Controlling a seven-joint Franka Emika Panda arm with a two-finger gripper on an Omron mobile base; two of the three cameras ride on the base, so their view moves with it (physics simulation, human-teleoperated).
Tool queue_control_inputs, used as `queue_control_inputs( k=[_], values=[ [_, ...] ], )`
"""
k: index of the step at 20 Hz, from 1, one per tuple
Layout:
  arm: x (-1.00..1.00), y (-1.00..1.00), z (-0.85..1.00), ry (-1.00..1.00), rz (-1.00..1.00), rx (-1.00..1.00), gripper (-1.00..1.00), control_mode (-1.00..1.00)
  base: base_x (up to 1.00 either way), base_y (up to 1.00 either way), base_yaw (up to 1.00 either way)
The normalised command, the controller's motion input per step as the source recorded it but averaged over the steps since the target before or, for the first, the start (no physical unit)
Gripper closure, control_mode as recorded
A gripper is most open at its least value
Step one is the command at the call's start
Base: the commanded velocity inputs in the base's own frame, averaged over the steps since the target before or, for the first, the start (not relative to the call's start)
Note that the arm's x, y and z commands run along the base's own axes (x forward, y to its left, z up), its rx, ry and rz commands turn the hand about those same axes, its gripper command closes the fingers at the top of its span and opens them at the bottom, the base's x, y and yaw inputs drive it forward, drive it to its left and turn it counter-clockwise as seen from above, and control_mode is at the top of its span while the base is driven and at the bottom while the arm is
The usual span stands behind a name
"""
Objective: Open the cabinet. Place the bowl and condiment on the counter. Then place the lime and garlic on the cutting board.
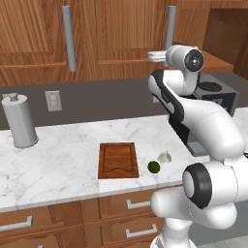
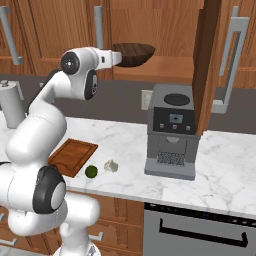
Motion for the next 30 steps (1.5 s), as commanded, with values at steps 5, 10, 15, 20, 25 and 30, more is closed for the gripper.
queue_control_inputs(
  k=[5, 10, 15, 20, 25, 30],
  values=[
    [-0.19, 0.08, 0.0, 0.0, -0.01, 0.0, 1.0, -1.0, 0.0, 0.0, 0.0],
    [-0.48, 0.04, 0.0, 0.0, -0.06, 0.0, 1.0, -1.0, 0.0, 0.0, 0.0],
    [-0.52, 0.04, 0.0, 0.0, -0.09, 0.0, 1.0, -1.0, 0.0, 0.0, 0.0],
    [-0.37, 0.04, 0.0, 0.02, -0.08, 0.0, 1.0, -1.0, 0.0, 0.0, 0.0],
    [-0.34, 0.02, 0.0, 0.03, -0.06, 0.01, 1.0, -1.0, 0.0, 0.0, 0.0],
    [-0.42, 0.01, 0.0, 0.01, -0.06, 0.0, 1.0, -1.0, 0.0, 0.0, 0.0]
  ],
)
